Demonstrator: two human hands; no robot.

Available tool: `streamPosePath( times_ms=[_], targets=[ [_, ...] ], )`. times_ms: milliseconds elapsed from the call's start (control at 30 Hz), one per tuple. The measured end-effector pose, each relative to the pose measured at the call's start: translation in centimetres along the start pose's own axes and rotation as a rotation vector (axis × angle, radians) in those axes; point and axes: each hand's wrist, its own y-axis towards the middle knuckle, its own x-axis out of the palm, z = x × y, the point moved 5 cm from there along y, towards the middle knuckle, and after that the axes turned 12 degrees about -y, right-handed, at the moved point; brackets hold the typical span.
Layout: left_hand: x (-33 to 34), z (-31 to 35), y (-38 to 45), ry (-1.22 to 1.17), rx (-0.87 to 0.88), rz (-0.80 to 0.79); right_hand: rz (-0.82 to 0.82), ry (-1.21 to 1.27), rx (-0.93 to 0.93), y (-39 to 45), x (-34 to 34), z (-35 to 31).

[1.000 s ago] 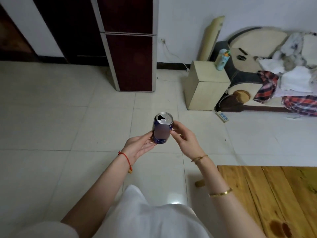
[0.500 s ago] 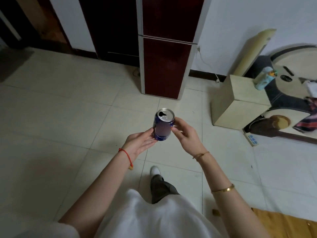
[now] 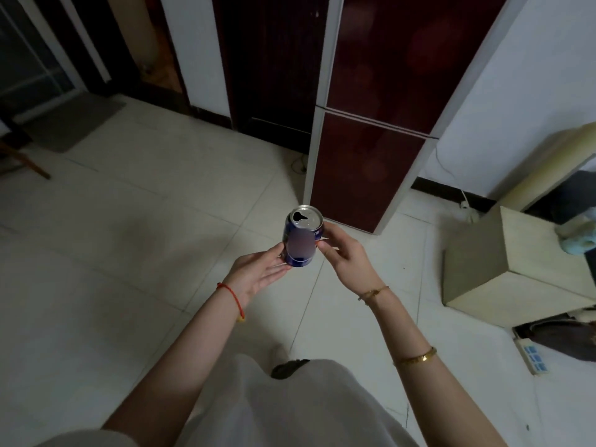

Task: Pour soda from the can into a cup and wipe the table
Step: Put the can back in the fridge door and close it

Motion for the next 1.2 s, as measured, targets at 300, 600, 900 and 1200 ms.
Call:
streamPosePath(
  times_ms=[300, 600, 900, 1200],
  targets=[
    [1.5, 8.7, 9.5, -0.040, 0.042, 0.061, -0.060, 0.002, -0.034, 14.4, 0.2, 1.0],
    [1.7, 16.0, 20.6, -0.024, 0.027, 0.027, -0.028, 0.014, 0.031, 26.1, 1.4, 2.4],
    [1.4, 28.2, 33.2, 0.108, 0.040, -0.105, 0.095, -0.008, 0.115, 40.6, 3.9, 1.6],
    [3.7, 37.1, 43.1, 0.767, 0.311, -0.319, 0.229, 0.024, 0.214, 50.8, 4.0, 1.4]
  ],
)
